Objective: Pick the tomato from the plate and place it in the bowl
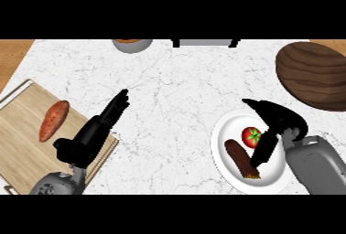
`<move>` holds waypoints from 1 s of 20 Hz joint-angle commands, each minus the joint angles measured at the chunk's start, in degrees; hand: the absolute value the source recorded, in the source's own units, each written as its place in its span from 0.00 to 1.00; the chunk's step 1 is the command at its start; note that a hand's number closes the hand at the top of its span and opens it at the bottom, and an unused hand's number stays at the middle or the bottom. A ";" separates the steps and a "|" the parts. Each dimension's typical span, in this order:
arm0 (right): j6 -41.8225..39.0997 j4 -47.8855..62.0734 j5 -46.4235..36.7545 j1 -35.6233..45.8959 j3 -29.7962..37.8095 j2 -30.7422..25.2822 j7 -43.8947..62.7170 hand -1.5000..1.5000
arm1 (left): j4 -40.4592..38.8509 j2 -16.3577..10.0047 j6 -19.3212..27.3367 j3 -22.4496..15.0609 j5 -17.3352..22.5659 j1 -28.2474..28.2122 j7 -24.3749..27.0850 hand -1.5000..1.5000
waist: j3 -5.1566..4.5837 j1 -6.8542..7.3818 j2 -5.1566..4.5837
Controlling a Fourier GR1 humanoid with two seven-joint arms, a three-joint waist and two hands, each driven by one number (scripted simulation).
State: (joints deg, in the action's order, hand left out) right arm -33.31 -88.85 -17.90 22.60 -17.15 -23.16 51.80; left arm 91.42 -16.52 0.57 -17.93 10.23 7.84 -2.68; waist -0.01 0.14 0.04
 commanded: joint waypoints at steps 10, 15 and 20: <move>7.47 3.33 -18.13 -4.89 -1.03 4.60 -4.69 0.00 | 1.07 3.46 -3.46 2.16 -3.70 -2.99 0.69 0.50 | 0.01 0.07 -0.02; 5.10 5.89 -18.80 -6.39 2.96 3.33 -9.07 0.00 | 4.94 6.04 -1.82 1.21 -7.65 -4.29 -2.47 0.50 | 0.02 0.10 0.01; 8.55 14.22 -23.56 -5.71 2.36 6.10 -14.84 0.00 | -4.49 5.92 -6.88 7.29 -5.81 1.37 0.86 0.50 | 0.01 -0.03 -0.13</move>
State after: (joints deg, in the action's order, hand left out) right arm -27.21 -80.50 -38.30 16.75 -14.44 -18.43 40.90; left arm 91.08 -11.31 -4.93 -12.72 4.95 6.75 -3.10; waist -0.05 0.12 0.03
